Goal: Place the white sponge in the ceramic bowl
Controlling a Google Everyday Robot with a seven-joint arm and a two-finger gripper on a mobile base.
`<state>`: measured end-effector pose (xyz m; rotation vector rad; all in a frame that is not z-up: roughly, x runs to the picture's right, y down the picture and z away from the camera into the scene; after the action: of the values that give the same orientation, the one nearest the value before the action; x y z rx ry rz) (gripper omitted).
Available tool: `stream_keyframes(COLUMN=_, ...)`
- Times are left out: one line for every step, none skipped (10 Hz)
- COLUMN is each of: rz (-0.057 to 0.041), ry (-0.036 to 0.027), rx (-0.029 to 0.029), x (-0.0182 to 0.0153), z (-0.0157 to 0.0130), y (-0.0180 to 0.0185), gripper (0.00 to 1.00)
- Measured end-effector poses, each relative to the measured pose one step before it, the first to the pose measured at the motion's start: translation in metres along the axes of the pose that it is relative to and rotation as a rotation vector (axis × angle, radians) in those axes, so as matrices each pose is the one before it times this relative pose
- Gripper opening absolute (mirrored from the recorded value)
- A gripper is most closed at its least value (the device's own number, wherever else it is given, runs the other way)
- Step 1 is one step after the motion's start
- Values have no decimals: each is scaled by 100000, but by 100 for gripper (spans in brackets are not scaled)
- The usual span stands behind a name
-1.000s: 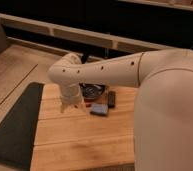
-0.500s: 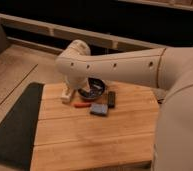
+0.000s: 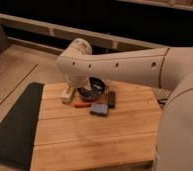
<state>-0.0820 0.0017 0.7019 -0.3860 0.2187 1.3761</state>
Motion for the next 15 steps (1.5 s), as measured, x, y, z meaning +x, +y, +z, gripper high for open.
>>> stream_keyframes(rz=1116, ry=653, rx=-2228, x=680, z=413, y=55, gripper=65)
stream_keyframes(rz=1660, ry=316, rx=-1944, x=786, z=494, y=-338, gripper=65)
stream_keyframes(rz=1856, ry=-231, rx=-3549, x=1189, z=645, y=-255, gripper=65)
stream_keyframes(rz=2256, ry=-1486, rx=-4744, x=1664, z=969, y=-860, gripper=65)
stream_keyframes(rz=1722, ry=-1115, rx=-3097, x=1447, z=967, y=-1200, gripper=65)
stream_keyframes(rz=1191, ry=-624, rx=-1034, x=912, z=690, y=-1354, gripper=65)
stream_keyframes(rz=31, ry=-924, rx=-397, x=927, z=897, y=-2145, gripper=65)
stream_keyframes(rz=-1119, ry=-1199, rx=238, x=135, z=534, y=-1723, gripper=65)
stream_keyframes(rz=-806, ry=-1648, rx=102, x=-148, z=414, y=-2049, gripper=65)
stream_keyframes(rz=153, ry=-1542, rx=332, x=-311, z=192, y=-2069, gripper=65)
stream_keyframes(rz=1698, ry=-2287, rx=1516, x=-433, z=-114, y=-3328, gripper=65)
stream_keyframes(rz=349, ry=-533, rx=138, x=-109, z=-23, y=-645, gripper=65)
stream_keyframes(rz=-18, ry=175, rx=-313, x=0, z=80, y=203, gripper=65)
stream_keyframes(rz=-4, ry=39, rx=-187, x=-4, z=3, y=127, gripper=65)
stream_keyframes(rz=-558, ry=-171, rx=342, x=4, z=-62, y=-78, gripper=65)
